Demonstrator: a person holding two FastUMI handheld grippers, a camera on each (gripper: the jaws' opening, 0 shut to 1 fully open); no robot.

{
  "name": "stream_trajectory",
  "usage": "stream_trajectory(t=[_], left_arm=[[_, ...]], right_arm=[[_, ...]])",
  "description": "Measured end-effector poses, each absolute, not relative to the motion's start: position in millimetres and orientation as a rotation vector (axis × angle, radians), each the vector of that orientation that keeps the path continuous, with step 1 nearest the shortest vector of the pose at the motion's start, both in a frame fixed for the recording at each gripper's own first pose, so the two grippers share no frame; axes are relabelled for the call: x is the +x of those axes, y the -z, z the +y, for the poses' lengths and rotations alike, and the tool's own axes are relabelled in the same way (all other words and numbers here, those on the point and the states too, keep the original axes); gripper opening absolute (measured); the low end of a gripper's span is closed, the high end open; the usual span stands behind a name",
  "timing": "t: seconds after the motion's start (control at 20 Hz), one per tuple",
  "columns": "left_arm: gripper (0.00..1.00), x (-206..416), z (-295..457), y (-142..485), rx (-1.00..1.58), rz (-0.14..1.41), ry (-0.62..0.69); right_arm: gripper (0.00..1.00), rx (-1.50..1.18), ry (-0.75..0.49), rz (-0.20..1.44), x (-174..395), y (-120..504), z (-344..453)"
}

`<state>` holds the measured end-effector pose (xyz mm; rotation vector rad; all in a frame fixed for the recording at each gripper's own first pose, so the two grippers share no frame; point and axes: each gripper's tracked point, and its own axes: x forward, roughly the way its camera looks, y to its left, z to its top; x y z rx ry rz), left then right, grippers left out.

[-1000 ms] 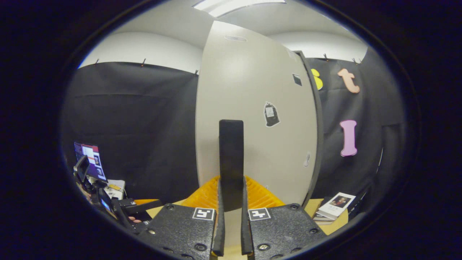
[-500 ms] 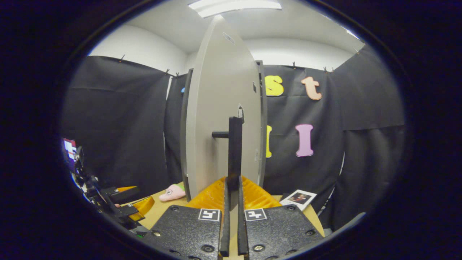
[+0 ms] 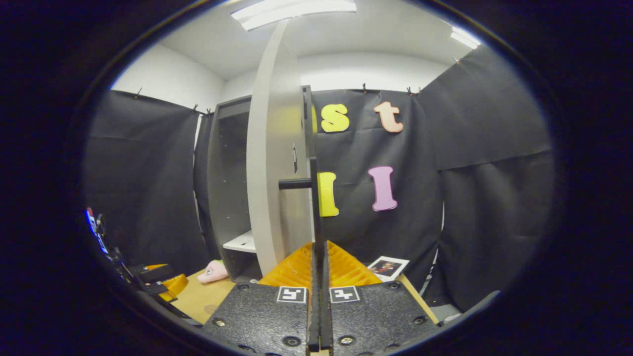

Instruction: Open the cabinet door with the right hand, grasp the bottle in the cabinet with the left hand and place it on the coaster, then close the cabinet door with the right hand.

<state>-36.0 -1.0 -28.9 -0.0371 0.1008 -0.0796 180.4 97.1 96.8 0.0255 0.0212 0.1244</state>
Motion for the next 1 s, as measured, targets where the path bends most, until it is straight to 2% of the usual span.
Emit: stream_trajectory(t=[0.35, 0.65, 0.9, 0.95, 1.0], left_arm=[[0.95, -34.0, 4.8, 34.7, -0.039, 0.102, 0.045], [0.95, -25.7, 4.9, 31.6, -0.039, 0.089, 0.036], [0.95, -14.6, -7.8, 29.3, -0.053, 0.083, 0.037], [0.95, -11.8, -12.3, 29.5, -0.063, 0.083, 0.043], [0.95, -8.2, -16.1, 28.7, -0.07, 0.082, 0.048]], right_arm=[[0.04, 0.019, -0.148, 0.027, 164.3, -90.3, 90.9], [0.04, -0.025, 0.002, 0.013, 160.7, -77.9, 46.5], [0.05, -0.01, 0.003, -0.002, 167.3, -79.6, 34.1], [0.08, -0.011, -0.01, -0.001, 168.1, -79.3, 36.1], [0.31, -0.016, -0.013, 0.0, 169.3, -79.6, 36.5]])
